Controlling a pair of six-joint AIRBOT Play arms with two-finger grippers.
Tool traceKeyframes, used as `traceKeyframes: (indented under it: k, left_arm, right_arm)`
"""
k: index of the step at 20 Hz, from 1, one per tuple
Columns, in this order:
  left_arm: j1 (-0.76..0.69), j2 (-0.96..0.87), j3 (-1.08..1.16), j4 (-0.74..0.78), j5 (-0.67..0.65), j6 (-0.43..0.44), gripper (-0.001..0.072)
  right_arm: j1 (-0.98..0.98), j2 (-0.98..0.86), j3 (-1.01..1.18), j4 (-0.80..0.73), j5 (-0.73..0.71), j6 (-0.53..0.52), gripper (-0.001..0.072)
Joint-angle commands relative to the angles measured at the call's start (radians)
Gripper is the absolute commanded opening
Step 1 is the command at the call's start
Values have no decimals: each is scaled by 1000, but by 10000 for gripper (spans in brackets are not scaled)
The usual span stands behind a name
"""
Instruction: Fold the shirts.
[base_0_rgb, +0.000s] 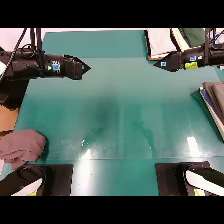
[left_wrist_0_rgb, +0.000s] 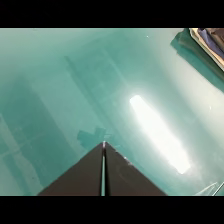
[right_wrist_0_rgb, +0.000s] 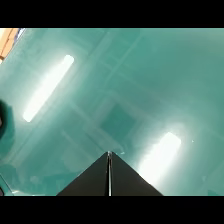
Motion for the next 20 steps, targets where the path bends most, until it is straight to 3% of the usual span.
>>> traceKeyframes:
  k: [1,4,9,14,15,16,17,20]
  left_arm:
    - [0,1,0,-5,3,-5,26]
    - [11,5,5,4,60,0,26]
    - [217,150,2,293,-307,-35,27]
    - [431,349,-252,686,-531,-37,29]
    - [468,362,-326,709,-537,-38,107]
    - [506,364,-410,710,-534,-52,414]
    - [533,364,-494,710,-522,-90,565]
    - [587,363,-767,711,-438,-109,567]
  right_arm:
    - [1,1,0,-1,11,0,21]
    - [1,1,0,0,14,0,21]
    - [1,1,0,-1,36,0,21]
    - [1,0,0,-1,54,0,21]
    - [1,0,0,-1,54,0,21]
    - [1,0,0,-1,55,0,21]
    - [1,1,0,-1,56,0,20]
    - [1,0,0,-1,62,0,21]
